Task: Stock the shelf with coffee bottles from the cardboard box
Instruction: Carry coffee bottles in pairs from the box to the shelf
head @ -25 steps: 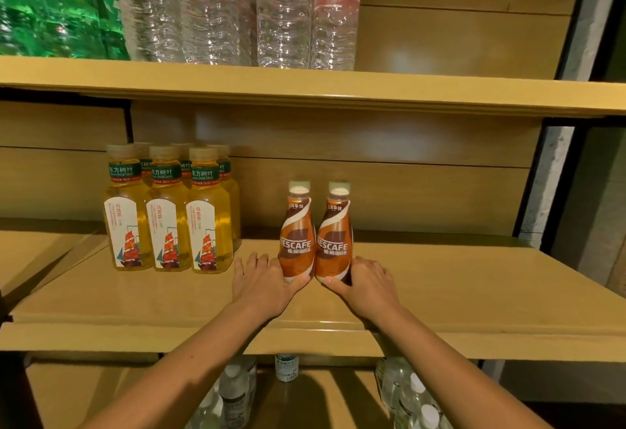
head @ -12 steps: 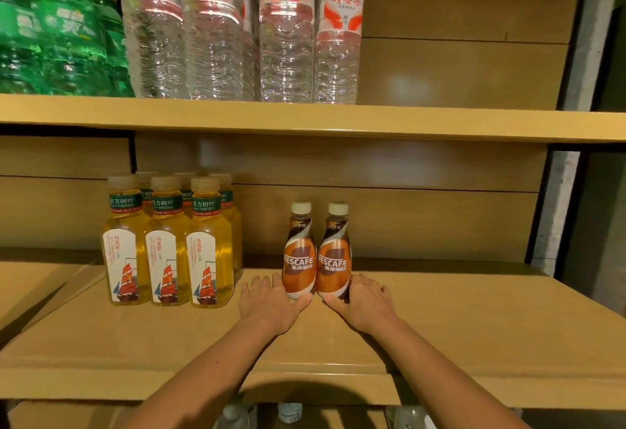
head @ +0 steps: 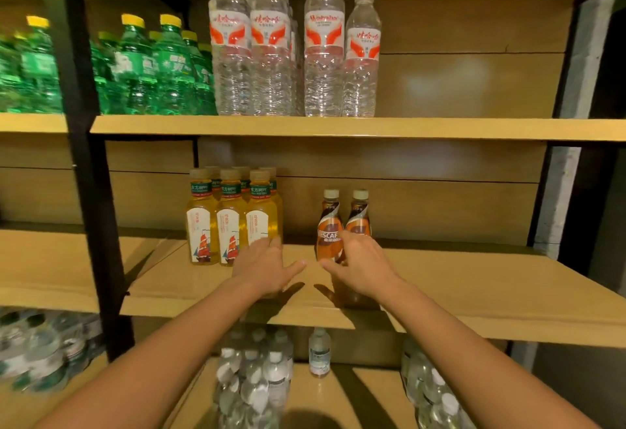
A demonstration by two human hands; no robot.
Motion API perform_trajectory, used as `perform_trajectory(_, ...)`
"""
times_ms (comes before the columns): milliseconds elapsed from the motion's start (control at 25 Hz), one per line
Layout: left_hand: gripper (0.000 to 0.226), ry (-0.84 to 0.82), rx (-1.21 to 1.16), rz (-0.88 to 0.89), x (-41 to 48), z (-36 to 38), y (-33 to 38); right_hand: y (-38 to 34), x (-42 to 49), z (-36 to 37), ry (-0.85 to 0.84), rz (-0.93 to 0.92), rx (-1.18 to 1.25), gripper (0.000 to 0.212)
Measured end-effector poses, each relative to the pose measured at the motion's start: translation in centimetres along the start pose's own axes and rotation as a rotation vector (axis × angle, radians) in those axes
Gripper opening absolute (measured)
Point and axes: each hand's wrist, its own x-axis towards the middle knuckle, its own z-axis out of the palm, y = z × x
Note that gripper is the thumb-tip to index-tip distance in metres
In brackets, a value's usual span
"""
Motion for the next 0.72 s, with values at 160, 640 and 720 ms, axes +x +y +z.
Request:
perform_trajectory(160,0.081,-0.009,-0.055,-0.113,-5.8,-3.7,-4.5,-5.7,-1.7,-1.6,-0.179,-0.151,0.017,0.065)
perform_trajectory(640,0.083,-0.017,0.206,-0.736,-36.3,-12.8,-12.4,-24.8,-15.8,0.8,-0.396,-0.79,0.056,0.071)
perform_trajectory(720,0.081,-0.018,0.223,-0.847,-42.6,-15.4,-13.5,-29.5,-19.3,0.6,-0.419,-0.885,0.06,0.074)
